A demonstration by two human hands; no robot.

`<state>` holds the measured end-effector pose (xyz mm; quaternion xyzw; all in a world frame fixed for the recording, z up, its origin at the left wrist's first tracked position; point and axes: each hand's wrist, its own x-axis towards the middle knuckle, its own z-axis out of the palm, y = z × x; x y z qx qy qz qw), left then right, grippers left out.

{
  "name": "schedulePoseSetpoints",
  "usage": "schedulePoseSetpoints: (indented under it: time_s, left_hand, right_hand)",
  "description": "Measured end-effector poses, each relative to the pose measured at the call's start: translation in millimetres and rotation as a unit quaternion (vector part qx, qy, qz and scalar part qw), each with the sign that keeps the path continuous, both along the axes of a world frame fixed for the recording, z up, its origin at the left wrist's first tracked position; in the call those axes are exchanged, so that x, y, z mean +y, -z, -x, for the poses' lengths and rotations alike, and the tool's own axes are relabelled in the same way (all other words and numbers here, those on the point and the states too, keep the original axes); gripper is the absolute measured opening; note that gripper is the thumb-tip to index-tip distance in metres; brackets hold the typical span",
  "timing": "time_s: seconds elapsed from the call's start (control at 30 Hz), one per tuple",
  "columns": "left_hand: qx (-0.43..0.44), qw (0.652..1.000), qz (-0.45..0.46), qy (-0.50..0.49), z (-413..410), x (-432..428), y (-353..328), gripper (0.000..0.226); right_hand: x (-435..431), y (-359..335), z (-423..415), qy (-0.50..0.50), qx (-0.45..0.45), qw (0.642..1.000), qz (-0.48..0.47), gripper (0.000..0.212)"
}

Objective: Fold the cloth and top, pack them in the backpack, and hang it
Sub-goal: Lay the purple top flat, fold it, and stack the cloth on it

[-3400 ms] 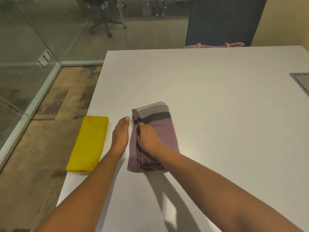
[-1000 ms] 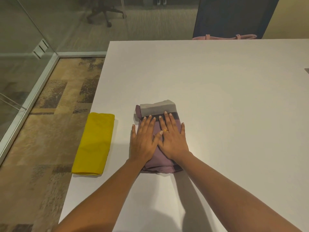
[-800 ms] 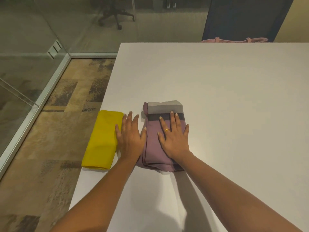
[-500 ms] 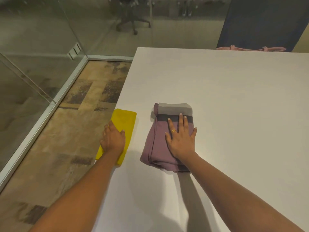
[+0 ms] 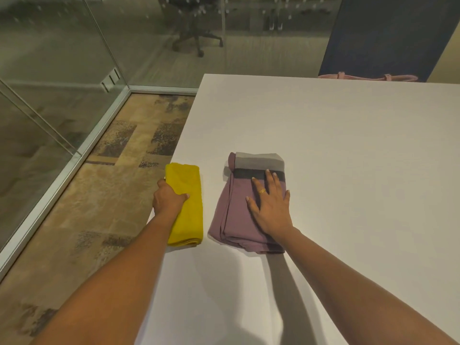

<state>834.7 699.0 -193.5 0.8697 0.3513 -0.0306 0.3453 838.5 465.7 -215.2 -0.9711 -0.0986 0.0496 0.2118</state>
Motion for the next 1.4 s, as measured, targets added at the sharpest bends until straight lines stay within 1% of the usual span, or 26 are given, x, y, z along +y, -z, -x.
schedulePoseSetpoints:
  time_s: [0.07,0.2,0.27,0.3,0.37,0.43,0.47,0.5,0.57,0.63,0.67,0.73,0.77,0.8,0.83,0.87,0.93,0.97,1.0,1.03,1.07,1.13,1.17,1.23,1.33,1.4]
  left_hand:
    - [-0.015,1.000,-0.002,-0.007,-1,-6,-7,0.067]
    - [-0.094,0.995,0.020,0.024,-11,-23,-38,0.057]
    - [-0.143,0.987,0.058,0.052,-20,-34,-57,0.053]
    - [-0.161,0.981,0.091,0.065,-25,-40,-65,0.053]
    - [-0.167,0.967,0.174,0.082,-35,-55,-77,0.052]
    - [-0.152,0.953,0.243,0.100,-40,-75,-84,0.051]
    - [-0.144,0.949,0.257,0.112,-41,-86,-83,0.051]
    - [-0.135,0.950,0.252,0.125,-40,-96,-80,0.053]
    - [-0.104,0.958,0.214,0.158,-36,-113,-68,0.059]
    - [-0.069,0.965,0.163,0.193,-27,-124,-48,0.072]
    - [-0.064,0.970,0.119,0.202,-21,-127,-39,0.079]
    - [-0.098,0.975,-0.011,0.198,-9,-131,-28,0.085]
    - [-0.131,0.967,-0.075,0.205,-4,-133,-25,0.084]
    - [-0.164,0.951,-0.128,0.230,-1,-133,-22,0.083]
    - [-0.184,0.931,-0.168,0.268,0,-134,-20,0.079]
    - [-0.184,0.912,-0.194,0.311,-1,-134,-16,0.073]
    - [-0.138,0.886,-0.224,0.382,-1,-133,-6,0.060]
    - [-0.113,0.882,-0.229,0.397,-2,-132,-1,0.062]
    - [-0.094,0.880,-0.235,0.403,-2,-130,5,0.071]
    - [-0.078,0.878,-0.242,0.405,-3,-128,10,0.077]
    - [-0.071,0.876,-0.251,0.406,-4,-126,13,0.075]
    - [-0.056,0.873,-0.262,0.407,-7,-121,17,0.063]
    - [-0.052,0.873,-0.265,0.406,-8,-119,17,0.061]
    - [-0.050,0.875,-0.267,0.402,-10,-113,15,0.063]
    - [-0.037,0.873,-0.277,0.400,-13,-98,15,0.057]
    - [-0.038,0.872,-0.281,0.399,-14,-83,14,0.063]
  right_hand:
    - [-4,-2,2,0.002,-0.010,1.000,-0.025,0.052]
    - [-13,-8,8,0.034,-0.044,0.994,-0.093,0.041]
    - [-20,-11,10,0.070,-0.054,0.989,-0.121,0.036]
    - [-23,-13,11,0.084,-0.055,0.986,-0.135,0.034]
    - [-31,-14,11,0.100,-0.058,0.981,-0.153,0.032]
    - [-39,-16,11,0.126,-0.062,0.977,-0.159,0.032]
    - [-42,-16,11,0.147,-0.064,0.974,-0.163,0.032]
    - [-45,-17,10,0.170,-0.065,0.969,-0.170,0.032]
    - [-48,-18,8,0.202,-0.069,0.958,-0.192,0.031]
    - [-49,-18,9,0.212,-0.077,0.951,-0.213,0.030]
    - [-49,-18,9,0.208,-0.082,0.950,-0.218,0.030]
    - [-45,-19,9,0.177,-0.092,0.954,-0.222,0.030]
    - [-41,-19,8,0.150,-0.093,0.958,-0.226,0.033]
    - [-36,-18,8,0.120,-0.090,0.963,-0.226,0.037]
    - [-31,-16,7,0.092,-0.084,0.968,-0.218,0.044]
    - [-26,-12,6,0.073,-0.076,0.974,-0.202,0.050]
    - [-19,-2,5,0.063,-0.048,0.982,-0.172,0.053]
    - [-17,2,5,0.066,-0.028,0.983,-0.170,0.053]
    - [-15,5,5,0.066,-0.010,0.982,-0.176,0.053]
    - [-14,7,5,0.065,0.001,0.981,-0.183,0.054]
    - [-12,8,4,0.062,0.005,0.981,-0.184,0.054]
    - [-9,9,2,0.059,0.005,0.982,-0.182,0.054]
    - [-6,9,1,0.057,0.006,0.981,-0.183,0.054]
    - [0,8,-2,0.053,0.006,0.981,-0.185,0.054]
    - [16,8,-6,0.040,0.016,0.981,-0.189,0.055]
    - [29,9,-8,0.025,0.024,0.981,-0.193,0.056]
